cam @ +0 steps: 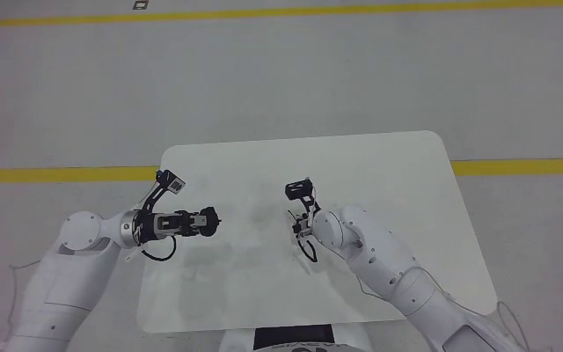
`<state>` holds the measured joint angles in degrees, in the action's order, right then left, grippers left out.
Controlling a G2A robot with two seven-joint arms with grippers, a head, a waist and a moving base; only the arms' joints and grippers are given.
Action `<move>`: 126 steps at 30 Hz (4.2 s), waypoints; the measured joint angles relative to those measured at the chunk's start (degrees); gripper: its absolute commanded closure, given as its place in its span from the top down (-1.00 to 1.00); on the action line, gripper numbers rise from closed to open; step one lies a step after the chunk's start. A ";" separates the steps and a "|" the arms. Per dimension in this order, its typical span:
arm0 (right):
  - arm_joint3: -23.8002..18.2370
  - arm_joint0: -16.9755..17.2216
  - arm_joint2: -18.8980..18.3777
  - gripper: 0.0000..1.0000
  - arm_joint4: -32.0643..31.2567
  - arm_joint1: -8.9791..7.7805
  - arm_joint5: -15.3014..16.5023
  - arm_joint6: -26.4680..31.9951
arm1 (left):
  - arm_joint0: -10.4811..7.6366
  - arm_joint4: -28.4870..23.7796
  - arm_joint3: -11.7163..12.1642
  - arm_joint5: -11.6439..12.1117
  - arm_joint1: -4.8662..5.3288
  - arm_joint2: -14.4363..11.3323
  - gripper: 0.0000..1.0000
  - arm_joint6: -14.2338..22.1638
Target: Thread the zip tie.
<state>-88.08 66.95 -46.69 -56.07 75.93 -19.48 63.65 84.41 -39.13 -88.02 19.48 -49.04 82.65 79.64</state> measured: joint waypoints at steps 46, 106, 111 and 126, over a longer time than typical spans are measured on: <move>1.22 1.81 -3.86 -1.00 -5.43 4.39 0.88 0.36 | 0.00 0.00 0.00 0.00 0.00 0.00 -1.00 0.00; -23.78 23.10 -17.53 -1.00 21.74 1.88 19.27 -34.24 | 0.00 0.00 0.00 0.00 0.00 0.00 -1.00 0.00; -23.80 23.11 -17.54 -1.00 21.78 1.89 19.26 -34.31 | 0.00 0.00 0.00 0.00 0.00 0.00 -1.00 0.00; -26.26 28.00 -11.51 -1.00 16.31 2.16 21.66 -51.63 | 0.00 0.00 0.00 0.00 0.00 0.00 -1.00 0.00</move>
<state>-114.35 94.95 -58.20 -39.77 78.09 2.18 12.02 84.41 -39.13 -88.02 19.48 -49.04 82.65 79.64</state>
